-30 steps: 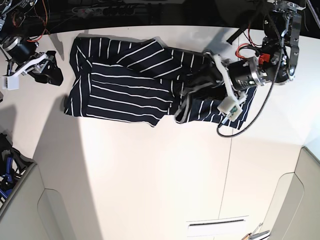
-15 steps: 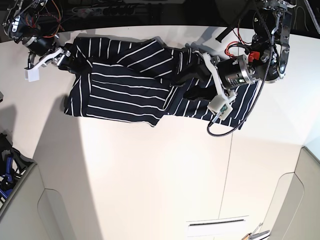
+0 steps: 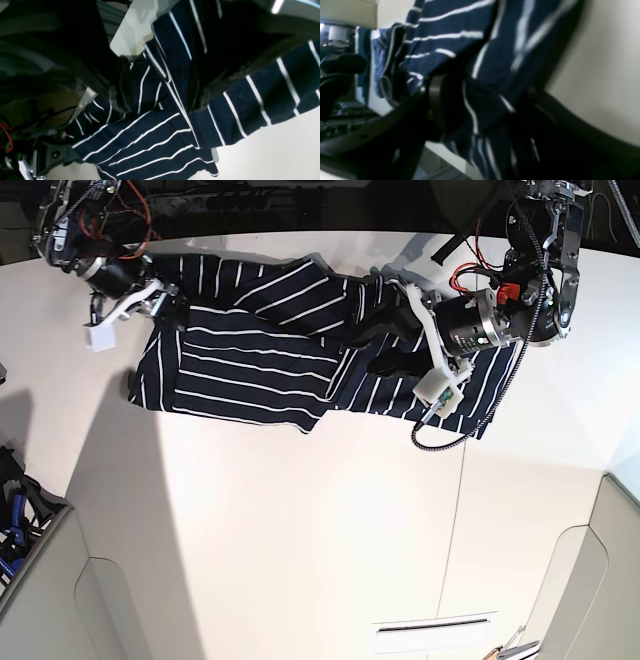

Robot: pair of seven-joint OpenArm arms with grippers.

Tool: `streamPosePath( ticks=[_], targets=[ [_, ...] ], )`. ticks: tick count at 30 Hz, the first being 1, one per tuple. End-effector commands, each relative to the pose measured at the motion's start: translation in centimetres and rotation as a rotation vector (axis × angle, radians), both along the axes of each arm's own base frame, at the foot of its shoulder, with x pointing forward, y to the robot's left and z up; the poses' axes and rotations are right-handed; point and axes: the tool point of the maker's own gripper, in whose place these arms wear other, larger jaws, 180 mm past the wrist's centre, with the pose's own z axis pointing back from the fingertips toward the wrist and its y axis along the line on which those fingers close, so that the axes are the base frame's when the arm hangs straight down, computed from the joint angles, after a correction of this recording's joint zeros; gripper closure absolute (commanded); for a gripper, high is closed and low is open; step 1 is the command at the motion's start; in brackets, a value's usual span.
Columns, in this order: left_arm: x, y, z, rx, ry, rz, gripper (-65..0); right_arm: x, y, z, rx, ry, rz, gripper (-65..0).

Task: Fold the T-shirt properly
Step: 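Fold the strip end with the left gripper toward the right gripper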

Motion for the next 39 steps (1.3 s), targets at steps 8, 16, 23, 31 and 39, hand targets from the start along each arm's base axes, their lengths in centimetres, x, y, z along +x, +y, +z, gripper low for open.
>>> streamPosePath(
  ticks=[8,16,23,31,39],
  targets=[
    [0.7,0.0,2.5,-0.021,-0.079,-0.004,-36.9,2.1,0.0,1.3,-0.022,-0.066,0.005,-34.6],
    [2.7,3.7,4.6,-0.012,-0.143,0.11,-36.9,2.4,-0.7,0.8,-0.08,-0.053,0.019,0.0],
    [3.1,7.8,4.0,0.084,-0.113,0.195,-36.9,3.2,-5.0,1.8,-0.157,-0.079,-0.039,0.0],
    [1.0,11.0,2.3,0.108,-0.047,0.294,-36.9,4.2,-11.5,5.8,-0.271,-0.14,-0.103,0.0],
    [-1.1,9.7,-3.5,0.022,0.102,0.32,-36.9,5.9,-9.5,12.8,-0.393,-0.346,-0.057,0.0]
  ],
)
